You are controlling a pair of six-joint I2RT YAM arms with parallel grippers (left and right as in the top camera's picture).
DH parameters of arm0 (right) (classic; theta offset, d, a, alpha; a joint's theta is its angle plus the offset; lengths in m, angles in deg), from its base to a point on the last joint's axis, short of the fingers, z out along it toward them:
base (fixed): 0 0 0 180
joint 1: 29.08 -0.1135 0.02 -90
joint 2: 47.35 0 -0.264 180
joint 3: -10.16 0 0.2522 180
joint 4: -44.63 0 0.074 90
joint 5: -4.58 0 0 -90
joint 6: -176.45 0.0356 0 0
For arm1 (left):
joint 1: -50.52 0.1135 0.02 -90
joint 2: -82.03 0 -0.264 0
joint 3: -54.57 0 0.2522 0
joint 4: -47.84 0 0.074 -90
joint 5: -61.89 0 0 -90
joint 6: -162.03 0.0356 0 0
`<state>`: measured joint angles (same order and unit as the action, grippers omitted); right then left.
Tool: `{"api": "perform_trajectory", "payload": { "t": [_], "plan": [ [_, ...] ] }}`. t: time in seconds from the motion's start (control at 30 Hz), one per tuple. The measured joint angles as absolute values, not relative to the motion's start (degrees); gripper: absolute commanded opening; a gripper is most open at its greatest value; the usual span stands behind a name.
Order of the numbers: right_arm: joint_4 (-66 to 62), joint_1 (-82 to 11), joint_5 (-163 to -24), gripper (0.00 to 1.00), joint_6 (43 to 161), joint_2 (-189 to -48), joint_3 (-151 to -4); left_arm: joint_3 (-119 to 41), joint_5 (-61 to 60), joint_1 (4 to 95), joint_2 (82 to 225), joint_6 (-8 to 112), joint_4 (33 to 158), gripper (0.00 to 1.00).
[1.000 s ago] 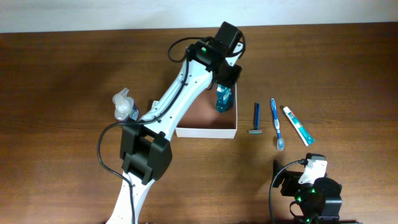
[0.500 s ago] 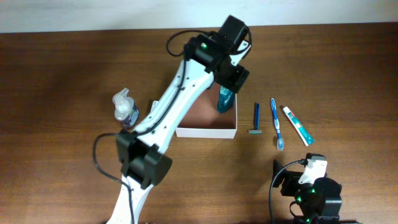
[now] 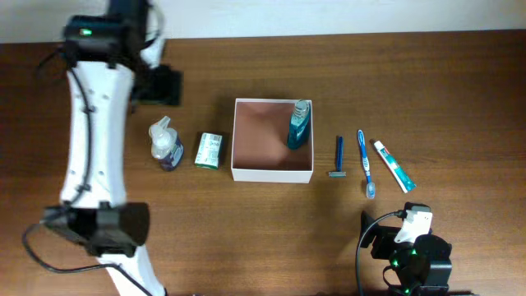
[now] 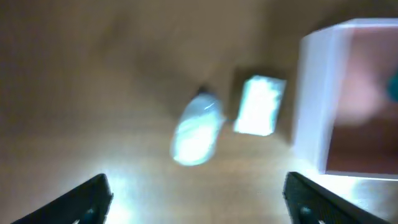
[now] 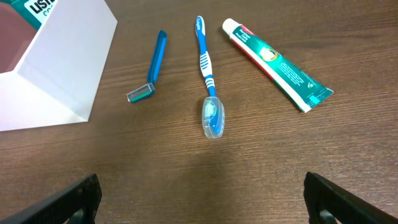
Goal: Pack container
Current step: 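Grasp the white foam soap pump bottle with the left gripper, then place the soap pump bottle into the box beside the mouthwash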
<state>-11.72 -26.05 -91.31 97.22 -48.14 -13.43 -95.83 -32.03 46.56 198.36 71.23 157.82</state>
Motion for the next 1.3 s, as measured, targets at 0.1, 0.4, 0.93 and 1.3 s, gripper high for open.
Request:
{"api": "perform_trajectory", "payload": {
  "t": [0.1, 0.4, 0.93, 1.3],
  "plan": [
    [-11.72, -26.05, -91.31, 0.99, 97.24, -48.14, -13.43, -87.94, -29.78, 51.87, 198.49, 73.63, 155.85, 0.72],
    [-11.72, -26.05, -91.31, 0.99, 97.22, -48.14, -13.43, -70.45, -25.21, 52.79, 198.67, 82.68, 144.14, 0.79],
    [-11.72, -26.05, -91.31, 0.99, 97.22, -48.14, -13.43, -59.48, -24.73, 52.81, 198.60, 85.44, 135.77, 0.32],
    [-11.72, -26.05, -91.31, 0.99, 97.22, -48.14, -13.43, -65.10, -21.93, 52.74, 198.58, 85.50, 143.99, 0.18]
  ]
}}
